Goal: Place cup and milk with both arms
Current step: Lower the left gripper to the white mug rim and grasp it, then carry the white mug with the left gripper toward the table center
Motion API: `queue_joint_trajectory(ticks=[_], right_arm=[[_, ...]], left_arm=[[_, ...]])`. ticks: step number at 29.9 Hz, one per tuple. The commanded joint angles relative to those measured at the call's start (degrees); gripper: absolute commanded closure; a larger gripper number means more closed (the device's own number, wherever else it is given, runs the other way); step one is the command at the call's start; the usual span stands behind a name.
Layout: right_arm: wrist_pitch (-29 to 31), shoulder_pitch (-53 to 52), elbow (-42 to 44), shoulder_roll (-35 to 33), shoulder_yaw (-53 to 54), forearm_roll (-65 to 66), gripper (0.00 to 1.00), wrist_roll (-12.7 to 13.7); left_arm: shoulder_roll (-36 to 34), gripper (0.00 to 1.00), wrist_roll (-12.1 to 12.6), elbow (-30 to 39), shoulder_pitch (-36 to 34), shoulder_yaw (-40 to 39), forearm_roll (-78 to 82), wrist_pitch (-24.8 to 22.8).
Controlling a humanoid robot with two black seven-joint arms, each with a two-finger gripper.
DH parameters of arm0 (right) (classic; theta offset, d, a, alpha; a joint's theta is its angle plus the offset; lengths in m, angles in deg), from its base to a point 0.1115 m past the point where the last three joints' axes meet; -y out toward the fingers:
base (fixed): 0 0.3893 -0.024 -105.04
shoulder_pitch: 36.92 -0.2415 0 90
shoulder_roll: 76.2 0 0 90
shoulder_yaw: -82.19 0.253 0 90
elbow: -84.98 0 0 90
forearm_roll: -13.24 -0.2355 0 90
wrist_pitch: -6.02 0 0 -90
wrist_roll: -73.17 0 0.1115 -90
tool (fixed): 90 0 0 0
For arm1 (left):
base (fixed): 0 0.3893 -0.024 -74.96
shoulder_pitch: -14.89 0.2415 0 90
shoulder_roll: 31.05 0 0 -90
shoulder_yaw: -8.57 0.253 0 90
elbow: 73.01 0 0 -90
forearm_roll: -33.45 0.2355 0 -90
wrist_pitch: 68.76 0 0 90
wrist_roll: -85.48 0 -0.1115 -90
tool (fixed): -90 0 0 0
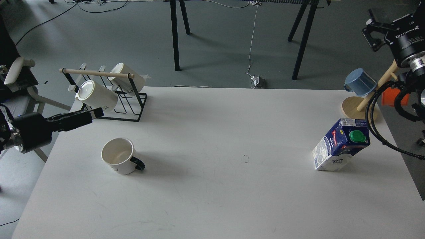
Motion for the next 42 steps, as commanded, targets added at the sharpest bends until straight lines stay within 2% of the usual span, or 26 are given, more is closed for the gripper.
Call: queue_joint_trajectory(ticks=[1,7,15,18,25,30,32,34,37,39,42], right_arm=[[0.00,0.47,0.01,0.10,0.00,0.03,0.00,0.01],[0.00,0.56,0.01,0.10,0.00,0.03,0.00,0.01],[0.00,0.56,0.01,0.10,-0.09,0.03,0.00,-0.08],[0.00,0.56,0.01,0.10,-0.09,0.03,0.00,-0.08],[0.00,0.65,0.01,0.10,-0.09,0.03,0.00,-0.08],[0.00,0.65,0.01,0.10,0.00,0.03,0.00,-0.08],[0.00,0.65,0.01,0.10,0.00,0.03,0.00,-0.08],[0.00,0.65,0.01,0.10,0.00,0.03,0.00,-0.08],[0.00,0.65,0.10,0.10,-0.09,0.03,0.00,-0.08],[0.00,0.65,0.19,0.10,-0.09,0.03,0.00,-0.08],[0.00,0.82,0.19,0.10,-0.09,0.03,0.00,-0.08]], left_arm=[[4.62,0.08,0.44,-4.57,1.49,0.30,13.04,3.81],[11.05,0.08,0.18,-12.66,1.32,0.30,16.49,4.26],[11.93,0.08,-0.96,-14.61,1.49,0.83,16.58,4.17],[12.72,0.14,-2.72,-14.78,1.23,1.53,16.67,4.17],[16.41,0.22,-2.90,-18.29,1.14,1.62,23.16,4.26],[18.61,0.23,-2.90,-21.64,0.97,1.53,25.46,4.26],[18.70,0.32,-2.81,-21.81,0.97,1.53,25.72,4.26],[18.79,0.57,-2.81,-21.81,0.97,1.62,26.07,4.17],[18.88,0.70,-2.72,-21.81,0.97,1.62,27.12,4.17],[18.97,0.75,-2.72,-21.81,0.97,1.62,27.74,4.26],[19.05,0.75,-2.72,-21.90,0.97,1.53,28.09,4.26]])
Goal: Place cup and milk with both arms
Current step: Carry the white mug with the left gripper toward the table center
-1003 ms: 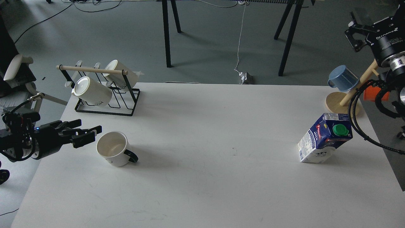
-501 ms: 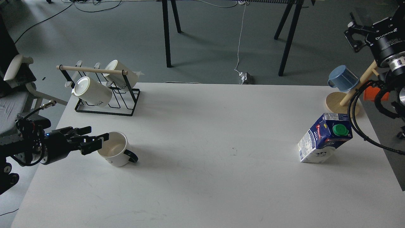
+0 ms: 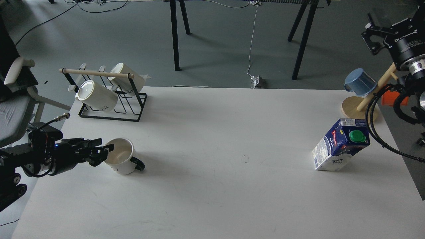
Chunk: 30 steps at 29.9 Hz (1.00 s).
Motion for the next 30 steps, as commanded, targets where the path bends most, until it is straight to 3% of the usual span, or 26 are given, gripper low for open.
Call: queue_joint_trajectory(ticks=[1,3,7,13,20,26,30], right_arm=[[0.00,0.26,0.02,0.00,-0.03,0.00,0.00,0.00],[0.00,0.44,0.02,0.00,-0.03,0.00,0.00,0.00],[0.00,0.44,0.11,-0.09,-0.03,0.00,0.00,0.00],[0.00,0.52,0.11,-0.09,0.06,0.00,0.00,-0.17],[0.00,0.52,0.11,-0.18,0.06,0.00,0.00,-0.17],[0.00,0.52,-0.06,-1.41,0.06,0.00,0.00,-0.26],[0.00,0.52,-0.06,-2.72,0.15,0.00,0.00,-0.26]], left_arm=[[0.12,0.75,0.09,0.03,0.01,-0.03,0.45,0.03],[0.65,0.76,0.09,-0.06,-0.08,-0.03,0.45,0.03],[0.91,0.96,0.26,0.03,0.01,-0.03,2.73,0.03],[1.88,0.98,0.18,0.11,-0.95,-0.39,4.50,0.65],[1.62,0.98,-0.35,3.80,-6.83,-0.21,4.32,-0.23],[5.64,0.98,0.70,9.43,-12.29,-0.12,4.76,-9.53],[12.50,0.98,2.90,9.78,-13.70,-0.03,8.17,-10.87]])
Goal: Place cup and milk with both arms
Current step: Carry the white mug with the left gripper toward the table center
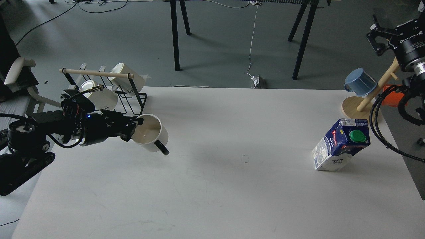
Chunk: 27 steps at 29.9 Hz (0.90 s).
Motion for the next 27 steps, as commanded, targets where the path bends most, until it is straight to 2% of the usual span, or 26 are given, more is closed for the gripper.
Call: queue_joint_trajectory(ticks=[1,5,8,11,15,18,21,27], right_arm=[[0.00,0.00,-0.02,-1.43,0.15,0.00,0.00,0.00],[0.00,0.43,-0.02,-3.11,0.59,-0.09,0.00,0.00],[0.00,0.96,-0.19,-3.64,1.20,-0.09,0.00,0.00],[0.00,1.14,-0.20,-3.90,1.65,-0.09,0.00,0.00],[0.00,1.14,-0.28,-4.86,1.65,-0.09,0.00,0.09],[0.00,1.23,-0.28,-5.22,1.65,-0.09,0.00,0.01],[0.00,1.49,-0.28,-5.31,1.65,-0.09,0.00,0.09],[0.00,1.67,-0.37,-5.22,1.56,-0.09,0.00,0.01]], left_arm=[[5.74,0.98,2.31,0.33,-1.67,0.24,4.41,-1.25],[12.41,0.98,4.51,-0.03,-2.55,0.42,10.08,-5.11],[20.05,0.98,5.13,-0.11,-4.48,0.51,10.08,-7.48],[24.46,0.98,5.31,-0.20,-4.05,0.60,10.08,-9.42],[25.79,0.98,5.92,-0.29,-2.47,1.73,10.08,-10.65],[27.28,0.97,7.50,-0.46,-1.67,5.16,10.08,-10.57],[29.12,0.96,8.82,-0.47,-0.89,5.34,10.08,-10.57],[32.11,0.91,9.27,-1.95,-0.44,5.61,10.08,-10.57]])
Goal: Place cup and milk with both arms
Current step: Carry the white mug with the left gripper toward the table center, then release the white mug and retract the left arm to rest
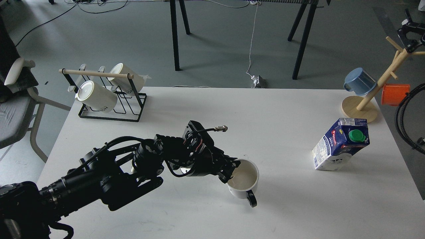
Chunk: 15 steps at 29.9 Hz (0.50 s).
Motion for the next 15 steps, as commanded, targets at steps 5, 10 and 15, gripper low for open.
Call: queue_joint_trajectory(ticks=[5,10,15], right_arm=[[0.00,0.13,-0.03,-0.01,-0.09,0.00,0.00,0.02],[0.00,0.39,-0.03,-0.10,0.00,0.00,0.00,0.02],[0.00,0.39,-0.03,-0.10,0.00,0.00,0.00,0.28]], left_arm=[[2.01,0.69,0.16,-2.54,0.06,0.06,-0.01,0.10],[1.66,0.56,0.16,-2.72,-0.03,-0.20,-0.01,0.02],[0.60,0.43,-0.19,-2.37,-0.47,-1.07,-0.01,0.63]])
